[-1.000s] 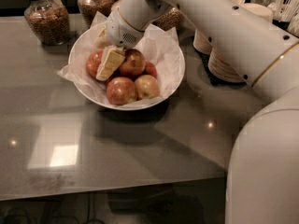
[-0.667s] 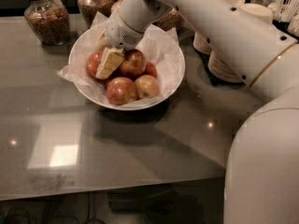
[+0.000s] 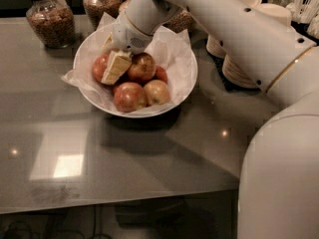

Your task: Pick apple from white bowl

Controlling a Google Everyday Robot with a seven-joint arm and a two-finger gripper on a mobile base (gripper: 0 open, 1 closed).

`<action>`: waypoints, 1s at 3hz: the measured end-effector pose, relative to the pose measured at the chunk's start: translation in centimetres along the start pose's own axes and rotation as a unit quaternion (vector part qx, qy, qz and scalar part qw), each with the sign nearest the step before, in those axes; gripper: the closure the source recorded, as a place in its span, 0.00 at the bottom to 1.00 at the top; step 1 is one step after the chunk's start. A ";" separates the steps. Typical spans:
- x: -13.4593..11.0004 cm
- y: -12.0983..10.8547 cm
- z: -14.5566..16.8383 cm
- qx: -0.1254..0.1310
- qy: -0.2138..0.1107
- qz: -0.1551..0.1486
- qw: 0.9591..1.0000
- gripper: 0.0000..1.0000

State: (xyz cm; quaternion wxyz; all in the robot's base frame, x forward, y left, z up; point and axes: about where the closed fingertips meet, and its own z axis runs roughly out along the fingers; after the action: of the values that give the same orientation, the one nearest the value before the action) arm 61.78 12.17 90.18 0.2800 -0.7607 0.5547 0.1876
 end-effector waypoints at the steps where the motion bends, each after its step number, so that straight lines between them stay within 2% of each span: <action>1: 0.0 0.0 0.0 0.000 0.000 0.000 1.000 1.00; 3: -1.5 0.7 -2.5 0.028 -0.071 -0.019 0.997 1.00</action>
Offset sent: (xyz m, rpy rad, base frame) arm -0.0148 -0.0163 0.0463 0.2127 -0.0574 0.0246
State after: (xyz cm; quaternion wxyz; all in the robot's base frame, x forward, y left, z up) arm 60.56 11.53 92.88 0.3437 -0.7475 0.5242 0.2200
